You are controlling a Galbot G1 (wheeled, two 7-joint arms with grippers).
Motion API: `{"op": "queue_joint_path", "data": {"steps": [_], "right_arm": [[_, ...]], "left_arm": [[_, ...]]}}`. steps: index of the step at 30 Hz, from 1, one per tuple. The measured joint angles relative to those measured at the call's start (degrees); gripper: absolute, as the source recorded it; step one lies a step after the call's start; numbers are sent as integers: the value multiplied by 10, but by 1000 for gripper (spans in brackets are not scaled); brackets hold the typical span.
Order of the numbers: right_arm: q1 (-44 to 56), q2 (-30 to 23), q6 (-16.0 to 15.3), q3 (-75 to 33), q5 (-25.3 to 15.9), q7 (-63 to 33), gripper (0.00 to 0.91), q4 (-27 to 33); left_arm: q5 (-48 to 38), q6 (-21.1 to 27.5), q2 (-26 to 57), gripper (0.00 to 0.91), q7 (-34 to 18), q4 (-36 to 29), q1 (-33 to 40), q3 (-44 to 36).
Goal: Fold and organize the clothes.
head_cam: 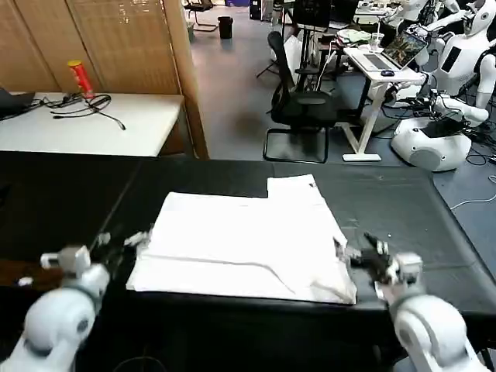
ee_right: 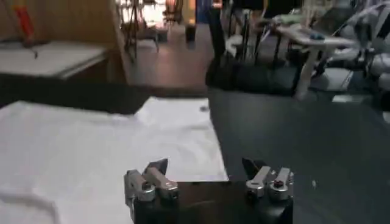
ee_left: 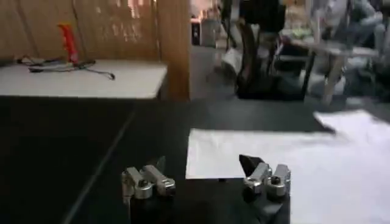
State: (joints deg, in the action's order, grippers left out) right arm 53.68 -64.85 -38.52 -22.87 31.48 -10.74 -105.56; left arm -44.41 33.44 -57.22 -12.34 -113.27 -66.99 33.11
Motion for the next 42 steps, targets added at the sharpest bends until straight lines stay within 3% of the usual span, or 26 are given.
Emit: {"op": "queue_joint_path", "data": {"steps": [12,20,27,30,33,35,36,39,42], "right_arm": [[-182,-35,2,80,-10,4,878,242],[-232,-63,-15,84,-2,0,878,329],[-250,-79,-14,83,-2,4,878,368],[-255,-83,-13,84,-2,9,878,378],[-262,-90,-13,84,-3,14,868,391],[-267,-94,-12,83,-3,17,829,400],[-268,-95,-12,83,-3,17,761,403],[-268,-97,-13,84,-4,18,712,407],[-268,-99,-13,83,-5,18,673,409]], "left_arm": [[-9,49,-6,878,59,250,251,-138],[28,53,-23,878,89,385,344,-192],[47,55,-31,878,105,451,376,-215],[48,56,-34,595,107,467,381,-217],[48,56,-34,488,111,473,382,-221],[48,55,-34,468,113,475,382,-222],[48,55,-34,390,113,476,382,-222],[49,54,-34,273,117,477,382,-225],[49,56,-33,254,119,477,383,-226]]}}
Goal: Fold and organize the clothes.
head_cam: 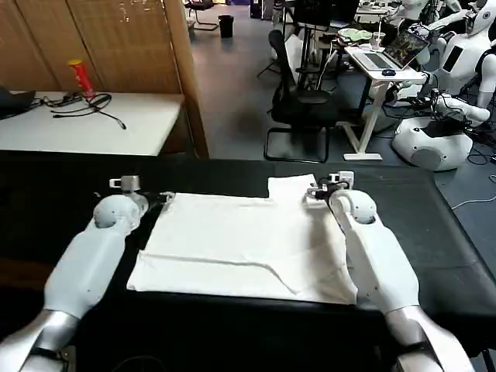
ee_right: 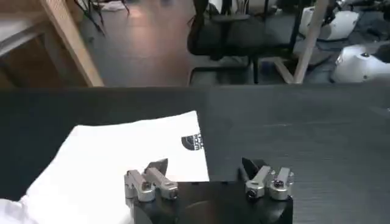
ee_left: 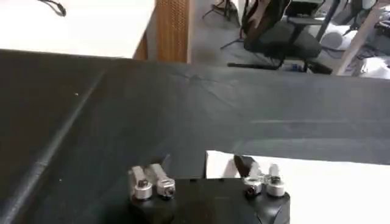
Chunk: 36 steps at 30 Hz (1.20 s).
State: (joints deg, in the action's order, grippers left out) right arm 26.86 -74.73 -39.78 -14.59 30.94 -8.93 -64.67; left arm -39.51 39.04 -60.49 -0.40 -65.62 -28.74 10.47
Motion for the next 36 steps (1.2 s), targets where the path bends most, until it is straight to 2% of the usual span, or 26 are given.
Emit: {"op": "queue_joint_path", "data": {"steps": [2,4,5,6,7,8,11,19,26,36], "right_arm": [[1,-1,0,-2,-2,1,663,2],[3,-2,0,-3,-5,3,575,3],[4,-3,0,-3,-6,5,507,3],[5,-4,1,-4,-8,6,351,3],[6,-5,1,-4,-9,7,273,2],[7,-6,1,-5,-10,8,107,2],[9,-7,2,-6,-11,11,10,1],[25,1,31,-8,-8,21,0,-22],[50,23,59,-7,-5,21,0,-74],[108,72,50,-15,30,7,0,-191]], "left_arm": [[0,1,1,234,3,-4,-1,-3],[1,-1,0,166,6,-3,-1,-3],[4,-2,-1,166,7,-2,0,-4],[6,-3,-2,146,9,0,1,-5],[8,-4,-3,137,11,3,2,-5],[12,-6,-5,68,14,5,2,-6],[18,-12,-6,20,19,7,2,-9],[19,-18,-6,0,18,2,5,-11],[5,-18,2,0,12,-26,-7,2],[-26,-5,29,0,-1,-100,-42,22]]}}
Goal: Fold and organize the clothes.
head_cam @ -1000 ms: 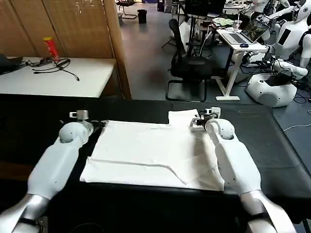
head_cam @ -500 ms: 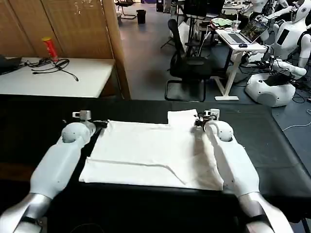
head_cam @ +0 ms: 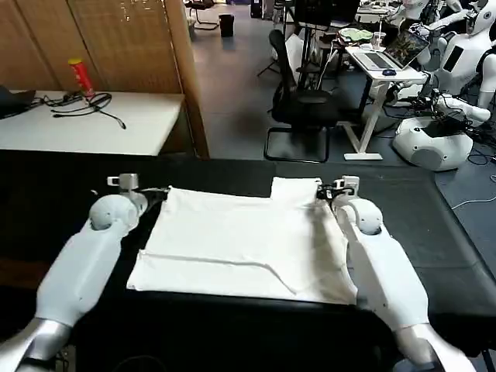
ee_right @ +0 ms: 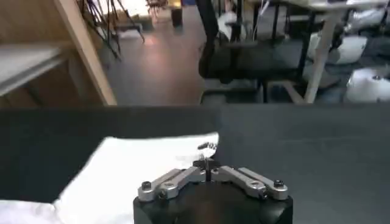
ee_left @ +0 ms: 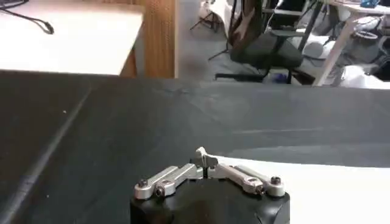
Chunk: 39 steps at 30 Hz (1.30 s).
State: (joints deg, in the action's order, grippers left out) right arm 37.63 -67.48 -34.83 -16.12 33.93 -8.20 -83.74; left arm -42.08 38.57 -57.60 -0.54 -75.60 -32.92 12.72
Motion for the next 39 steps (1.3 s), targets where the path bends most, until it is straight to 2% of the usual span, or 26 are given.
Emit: {"op": "queue_joint_path", "data": {"steps": [11,19,26,32,39], "right_arm": [[85,69,-25,-18,27,-1,0,-131],[157,111,-72,-40,23,-18,0,-238],[236,130,-74,-54,1,-30,0,-311],[298,131,-74,-56,-10,-29,0,-339],[349,131,-74,-60,-13,-28,0,-346]], "left_arm": [[-19,12,55,0,-9,-111,-78,42],[-30,18,110,0,-16,-220,-183,86],[-20,32,133,0,-26,-299,-267,122],[24,36,136,0,-25,-351,-324,149],[51,36,124,0,-20,-373,-378,170]]}}
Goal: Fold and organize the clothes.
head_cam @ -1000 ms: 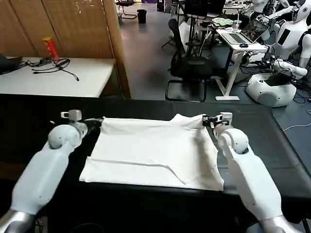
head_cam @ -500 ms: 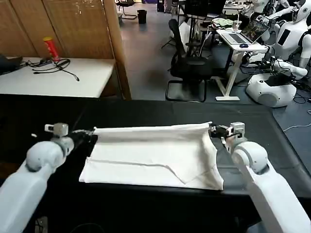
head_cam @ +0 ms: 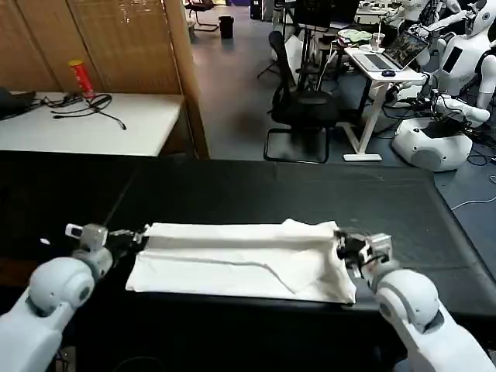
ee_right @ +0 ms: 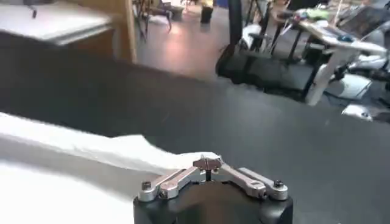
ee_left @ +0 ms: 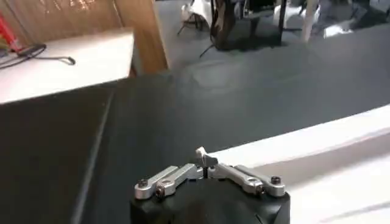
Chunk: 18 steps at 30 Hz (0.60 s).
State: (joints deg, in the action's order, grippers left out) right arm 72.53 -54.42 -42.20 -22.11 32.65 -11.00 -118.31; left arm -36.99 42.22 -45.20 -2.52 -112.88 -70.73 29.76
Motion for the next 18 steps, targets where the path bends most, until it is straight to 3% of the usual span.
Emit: {"op": "queue_joint_path", "data": {"steps": [11,12,13,14,18], "right_arm": [[24,-9,0,-2,0,0,0,-8],[25,-9,0,-3,1,0,0,-10],[27,-10,0,-5,1,1,88,-11],[29,-10,0,-7,2,3,878,-14],[42,-16,0,-23,10,10,878,-33]], "left_arm": [[24,0,-12,0,3,-10,-63,12],[24,0,-14,215,3,-10,-66,13],[25,0,-15,878,4,-10,-68,13],[25,0,-16,878,4,-10,-70,15],[28,0,-25,878,3,-17,-77,25]]}}
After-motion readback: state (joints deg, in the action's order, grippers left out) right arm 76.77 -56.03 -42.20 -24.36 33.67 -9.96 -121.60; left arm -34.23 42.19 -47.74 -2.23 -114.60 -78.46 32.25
